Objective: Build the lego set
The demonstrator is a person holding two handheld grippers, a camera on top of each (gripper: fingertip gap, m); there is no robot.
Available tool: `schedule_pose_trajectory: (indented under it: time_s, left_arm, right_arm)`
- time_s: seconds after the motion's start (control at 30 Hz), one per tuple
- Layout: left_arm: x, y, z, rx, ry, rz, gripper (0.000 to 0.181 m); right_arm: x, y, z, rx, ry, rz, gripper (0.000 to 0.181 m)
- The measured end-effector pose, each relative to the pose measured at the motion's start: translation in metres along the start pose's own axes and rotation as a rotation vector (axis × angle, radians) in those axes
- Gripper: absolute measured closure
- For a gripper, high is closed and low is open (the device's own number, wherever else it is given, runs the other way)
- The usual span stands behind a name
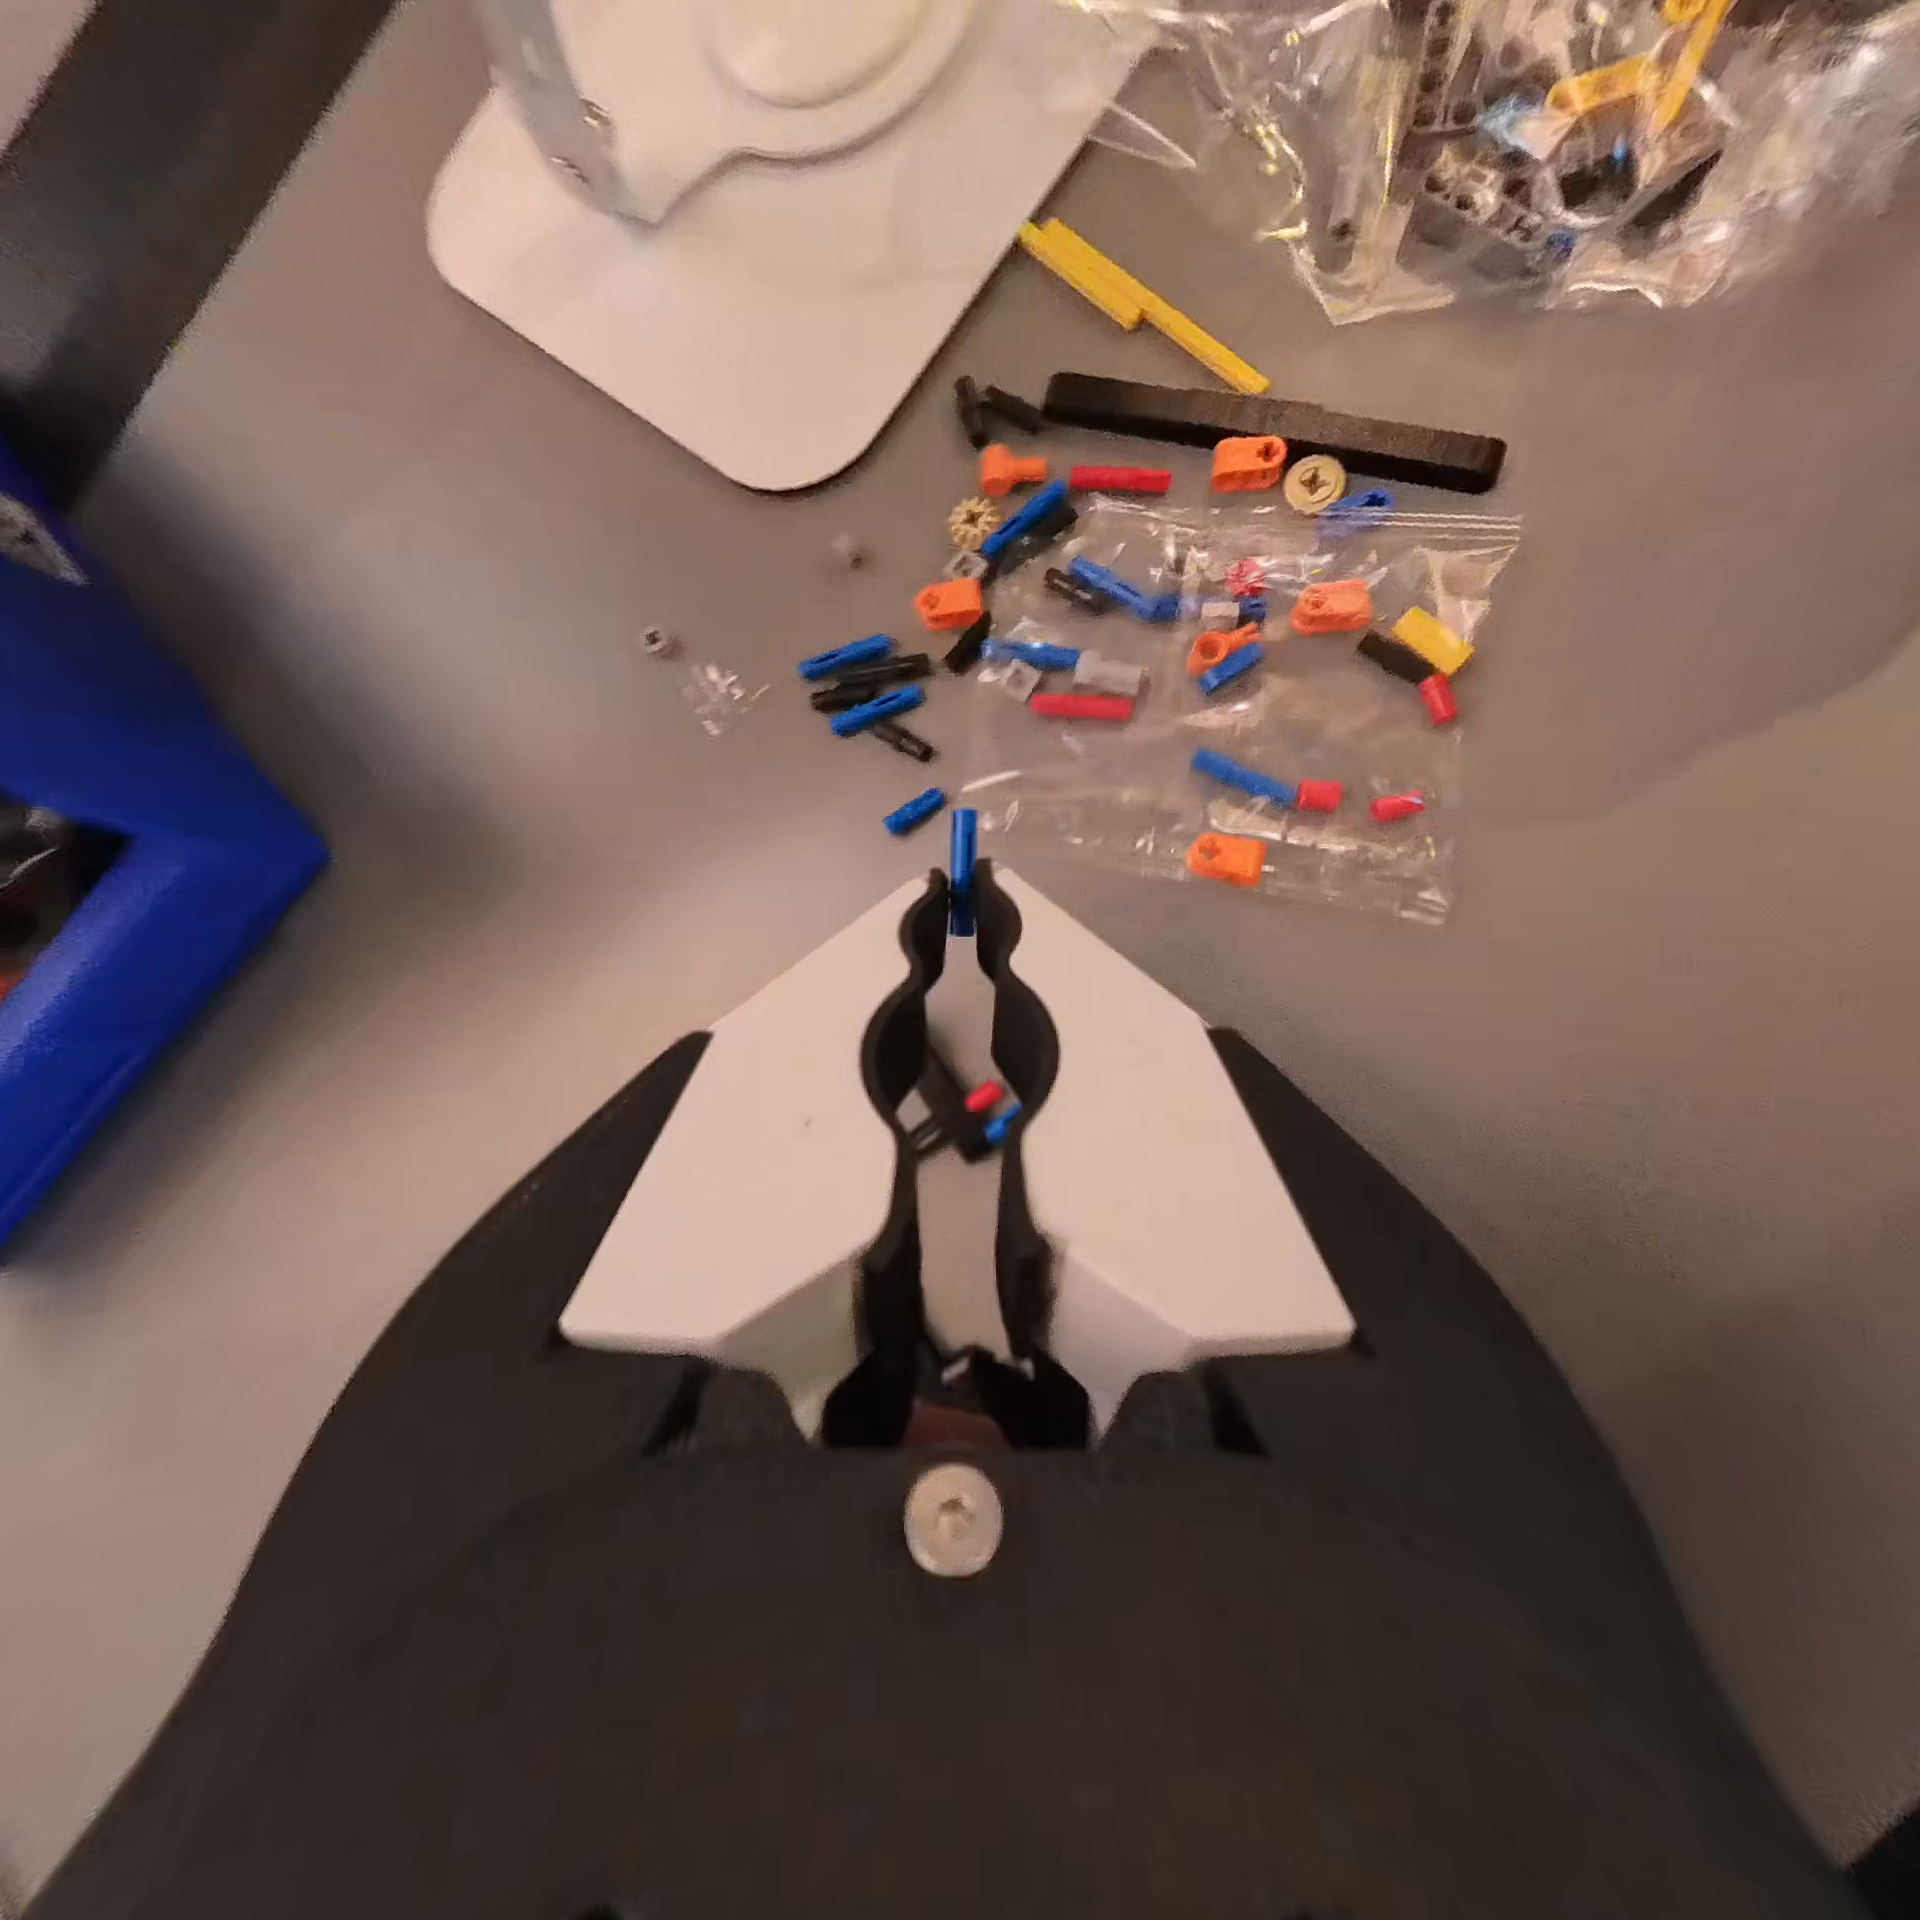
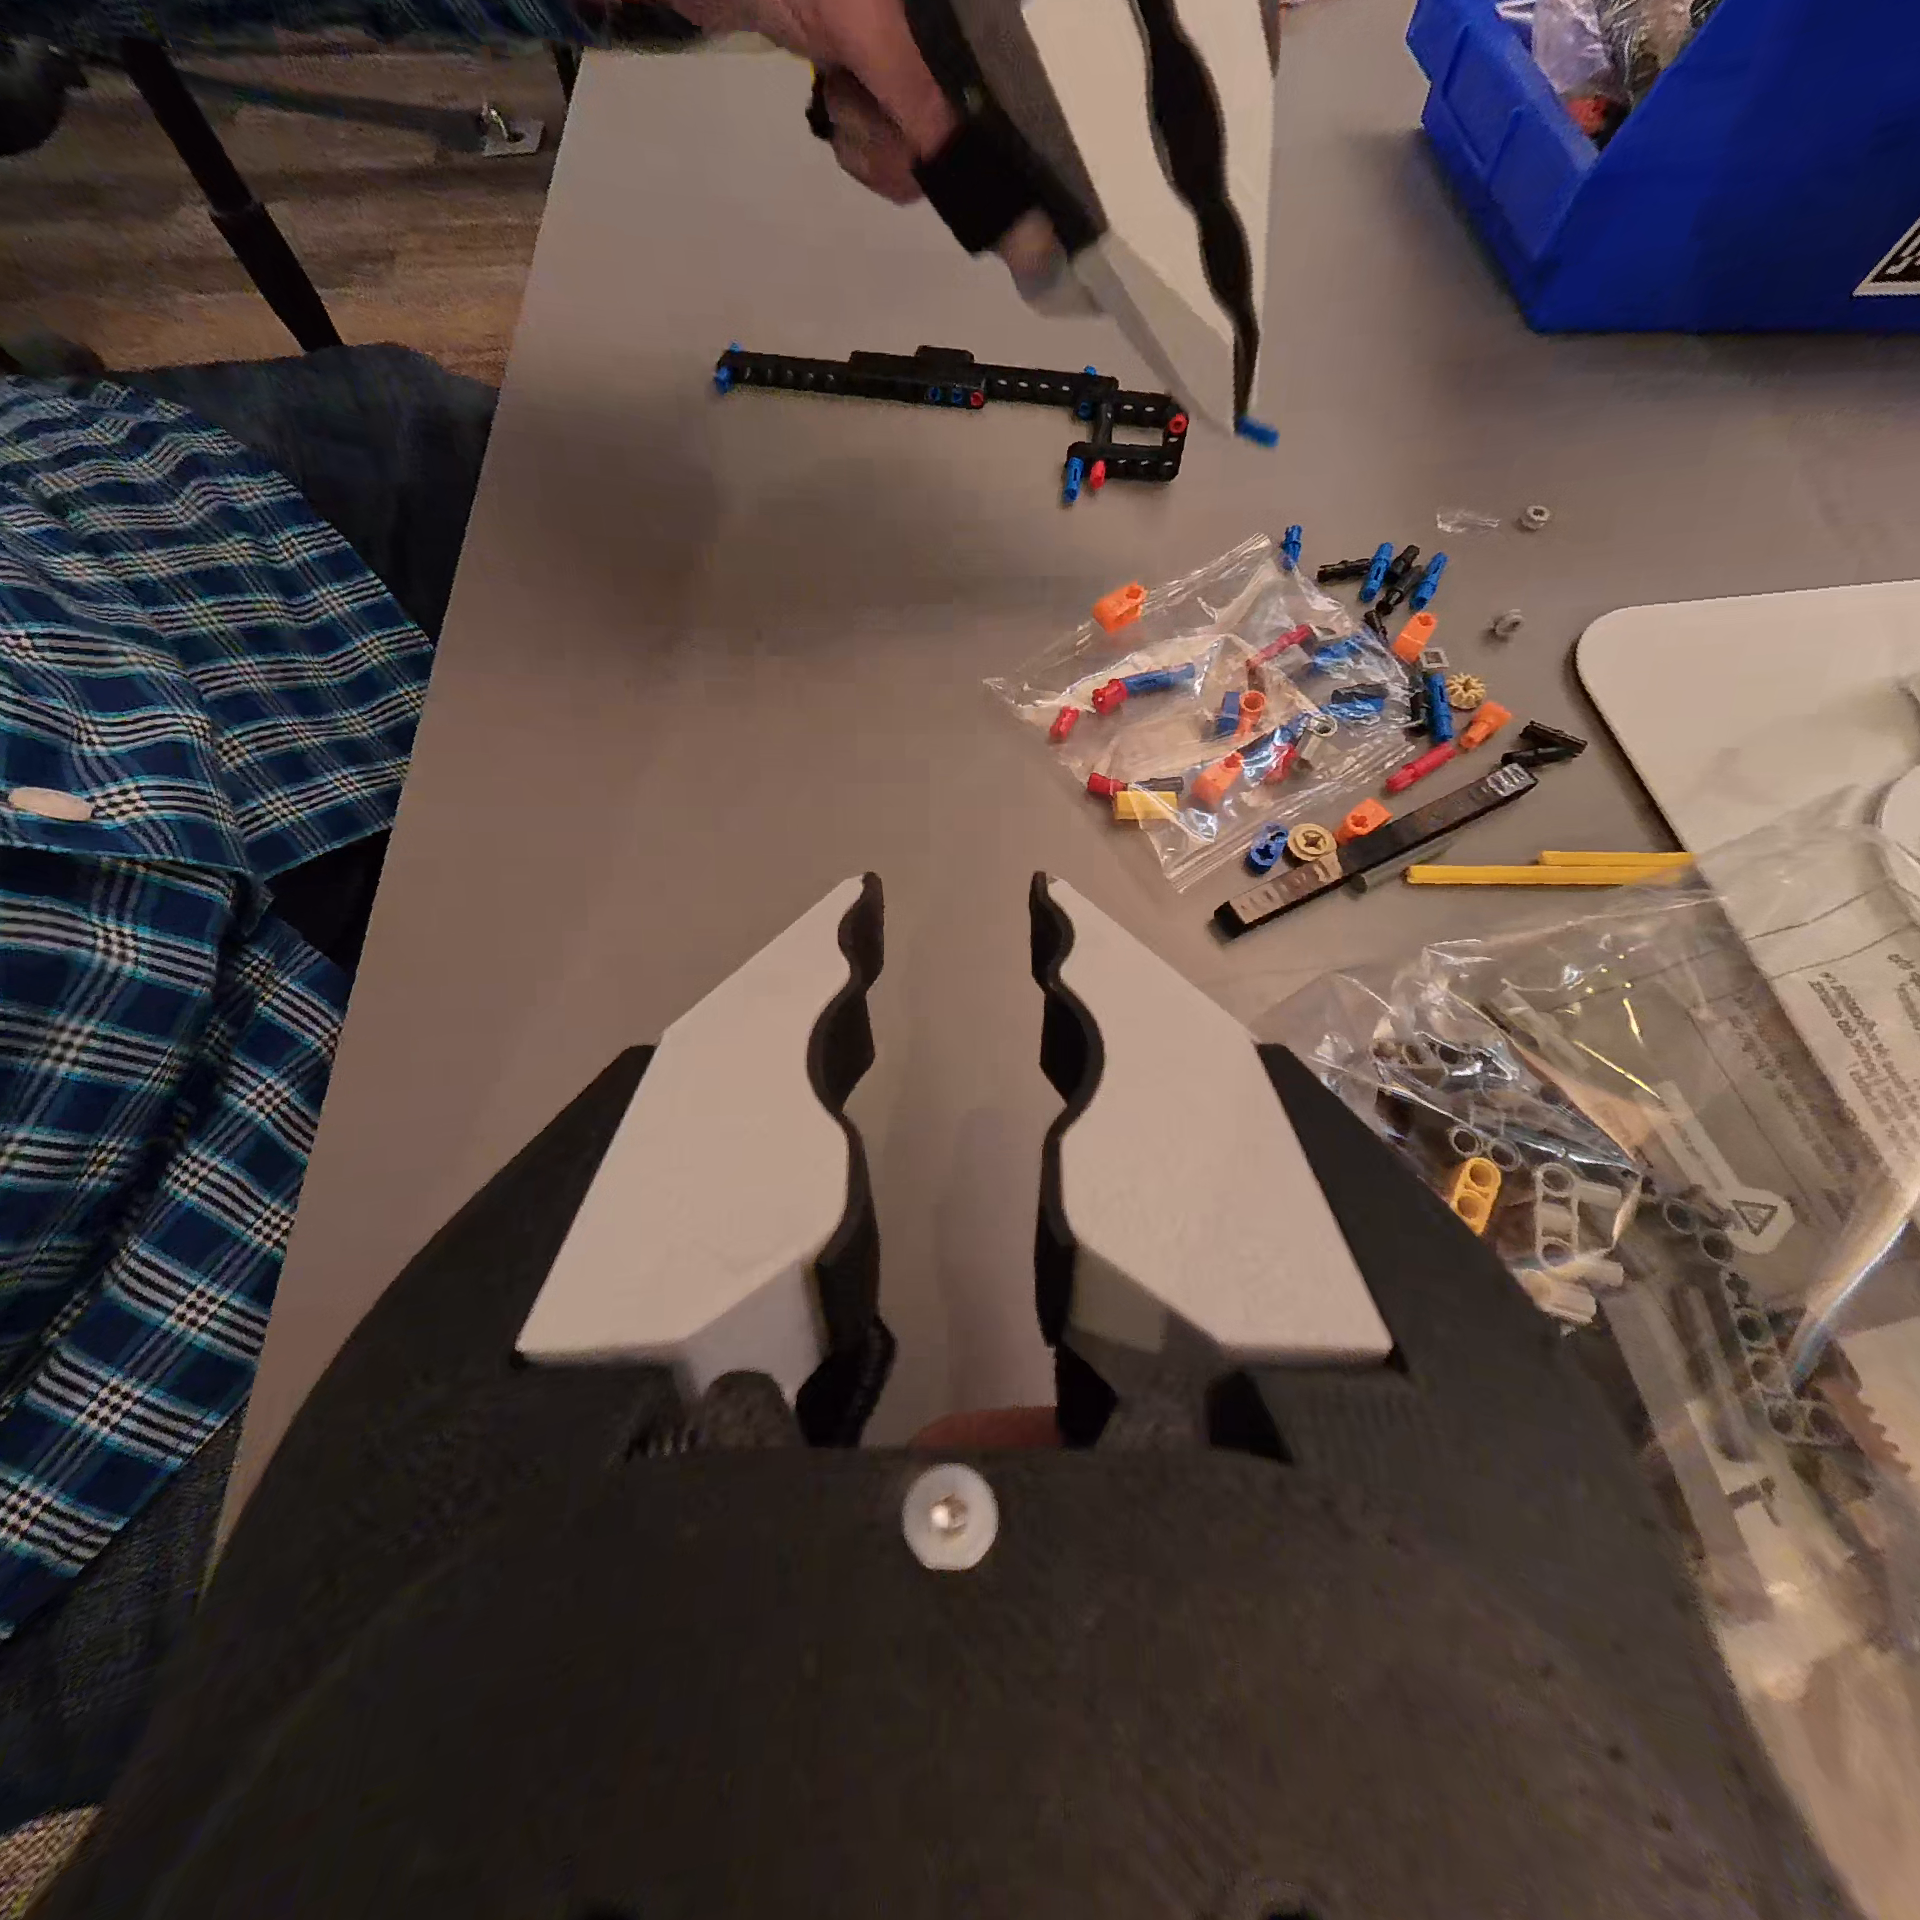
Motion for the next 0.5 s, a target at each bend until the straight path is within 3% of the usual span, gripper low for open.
schedule_pose_trajectory:
  time_s: [0.17,0.5]
  left_arm:
    - [-0.004,-0.03,0.008,-0.043,0.017,-0.088,0.178]
    - [-0.005,-0.038,0.015,-0.046,0.01,-0.12,0.169]
  right_arm:
    - [-0.003,0.007,0.005,-0.022,0.003,0.015,0.155]
    - [-0.003,0.011,0.008,-0.037,-0.003,0.03,0.155]
Point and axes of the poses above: each gripper's, where its closed fingertips meet, y back along the fingers, x out of its top, z = x × y across the jaws, the point moved 8 cm from there along y, back along the fingers, and after that the axes turned 5 degrees about -y, right-handed, at the moved point
